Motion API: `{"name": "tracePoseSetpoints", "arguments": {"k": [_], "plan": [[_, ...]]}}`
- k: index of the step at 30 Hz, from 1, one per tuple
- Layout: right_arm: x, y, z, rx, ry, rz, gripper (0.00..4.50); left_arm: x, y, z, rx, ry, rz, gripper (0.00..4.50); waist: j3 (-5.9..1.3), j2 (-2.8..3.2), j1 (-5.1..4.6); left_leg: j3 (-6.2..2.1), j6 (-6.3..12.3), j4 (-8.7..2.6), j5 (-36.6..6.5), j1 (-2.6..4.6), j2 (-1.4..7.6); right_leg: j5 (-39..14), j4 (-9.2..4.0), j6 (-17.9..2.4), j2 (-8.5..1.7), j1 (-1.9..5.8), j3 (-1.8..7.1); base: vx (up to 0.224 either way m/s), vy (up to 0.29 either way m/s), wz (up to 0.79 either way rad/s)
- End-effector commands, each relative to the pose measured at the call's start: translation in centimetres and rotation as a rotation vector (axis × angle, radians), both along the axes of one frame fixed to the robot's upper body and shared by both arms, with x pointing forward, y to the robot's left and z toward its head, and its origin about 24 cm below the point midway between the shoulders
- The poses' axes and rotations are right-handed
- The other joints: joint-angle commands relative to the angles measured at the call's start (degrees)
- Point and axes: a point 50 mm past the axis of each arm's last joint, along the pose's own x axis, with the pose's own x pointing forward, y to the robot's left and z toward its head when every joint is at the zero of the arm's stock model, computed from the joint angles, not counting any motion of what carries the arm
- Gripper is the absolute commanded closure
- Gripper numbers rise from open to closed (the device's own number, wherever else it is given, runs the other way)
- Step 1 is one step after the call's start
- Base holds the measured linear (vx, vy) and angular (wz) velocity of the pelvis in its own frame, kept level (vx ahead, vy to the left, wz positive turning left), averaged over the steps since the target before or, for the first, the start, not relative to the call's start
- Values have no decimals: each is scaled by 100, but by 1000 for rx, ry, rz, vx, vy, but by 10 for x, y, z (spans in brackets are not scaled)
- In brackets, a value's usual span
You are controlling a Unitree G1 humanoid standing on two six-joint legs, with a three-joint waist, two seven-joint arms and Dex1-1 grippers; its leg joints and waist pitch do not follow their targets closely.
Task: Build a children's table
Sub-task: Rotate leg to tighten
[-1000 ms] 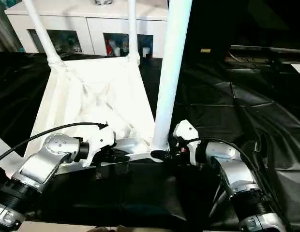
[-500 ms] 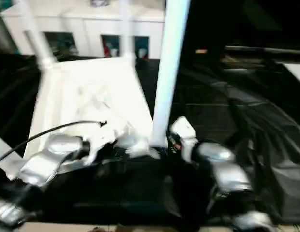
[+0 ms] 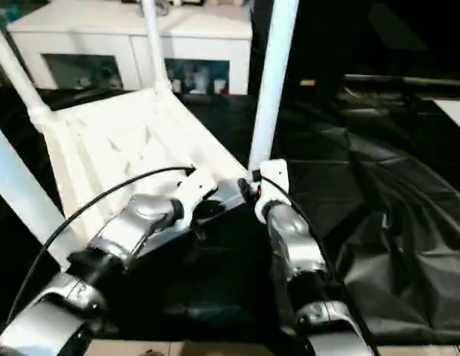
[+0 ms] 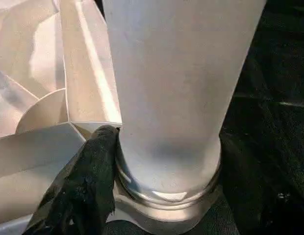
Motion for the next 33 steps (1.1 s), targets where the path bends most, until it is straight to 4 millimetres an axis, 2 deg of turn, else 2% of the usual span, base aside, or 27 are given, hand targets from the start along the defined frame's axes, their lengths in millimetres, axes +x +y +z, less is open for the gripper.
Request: {"name": "tracePoseSetpoints", "arguments": {"k": [1,2,4,7,8,10,11,12,13,15,17,20,25,27,28,33], "plan": [[-5,12,-3,46,13,70,148,-4,9,-19,70,43,58,450,-272,-16,-19,-240,-86,-495,-1599,125,382,-1527,-526,-971,-540,100,284,0,0,0],[-5,8,0,65,-10,85,148,-4,12,-18,70,41,53,450,-270,-15,-11,-240,-82,-497,-1657,127,384,-1623,-541,-946,-544,102,285,0,0,0],[-4,4,5,72,-37,105,111,-4,15,-17,71,33,41,450,-277,-16,9,-243,-58,-498,-1599,119,389,-1620,-540,-923,-548,111,287,0,0,0],[-5,1,11,65,-56,168,94,-5,19,-17,71,28,18,450,-286,-14,22,-242,25,-494,-1421,91,389,-1397,-518,-951,-543,130,284,0,0,0],[-10,-3,15,65,-54,293,94,-7,22,-16,65,21,-24,450,-279,-27,13,-236,53,-492,-1401,77,380,-1394,-522,-966,-538,141,278,0,0,0],[-14,-5,17,61,-49,368,94,-9,24,-15,65,15,-47,450,-273,-39,28,-247,145,-493,-1324,47,390,-1341,-516,-907,-533,181,275,0,0,0],[-20,-9,18,24,-48,466,94,-11,28,-15,58,22,-64,450,-274,-32,23,-248,176,-491,-1312,49,400,-1323,-507,-920,-533,174,271,0,0,0],[-21,-9,18,22,-47,470,94,-11,28,-15,58,21,-66,450,-274,-33,14,-246,184,-485,-1313,42,396,-1334,-508,-936,-539,172,274,0,0,0],[-30,-20,19,-24,-39,598,94,-15,34,-13,38,17,-118,450,-274,-41,14,-246,188,-479,-1289,46,392,-1394,-523,-948,-537,179,267,0,0,0],[-33,-28,20,-54,-30,654,94,-18,39,-11,24,13,-159,450,-265,-48,15,-247,230,-473,-1335,52,401,-1493,-534,-961,-541,170,274,0,0,0],[-37,-43,22,-121,-15,721,94,-26,46,-8,-13,22,-254,450,-273,-48,9,-232,255,-460,-1292,62,407,-1437,-518,-1061,-535,149,283,0,0,0],[-39,-53,28,-145,-7,785,94,-40,54,-4,-59,68,-374,450,-273,-27,26,-219,272,-463,-1213,74,419,-1266,-483,-1189,-517,134,278,0,0,0],[-43,-52,32,-149,8,861,94,-45,62,-1,-40,84,-422,450,-289,7,56,-205,288,-460,-1128,100,442,-773,-419,-1349,-492,127,264,0,0,0],[-46,-51,31,-144,19,894,94,-46,64,0,-41,86,-433,450,-293,-14,63,-200,308,-453,-1056,86,435,-625,-406,-1381,-498,150,263,0,0,0],[-48,-51,31,-143,25,912,94,-47,65,0,-43,86,-438,450,-298,-6,68,-200,332,-446,-998,84,435,-545,-394,-1401,-506,152,261,0,0,0],[-52,-46,27,-129,39,959,94,-46,67,1,-36,75,-430,450,-293,-20,79,-200,345,-436,-974,70,430,-668,-410,-1380,-526,163,260,0,0,0]]}}
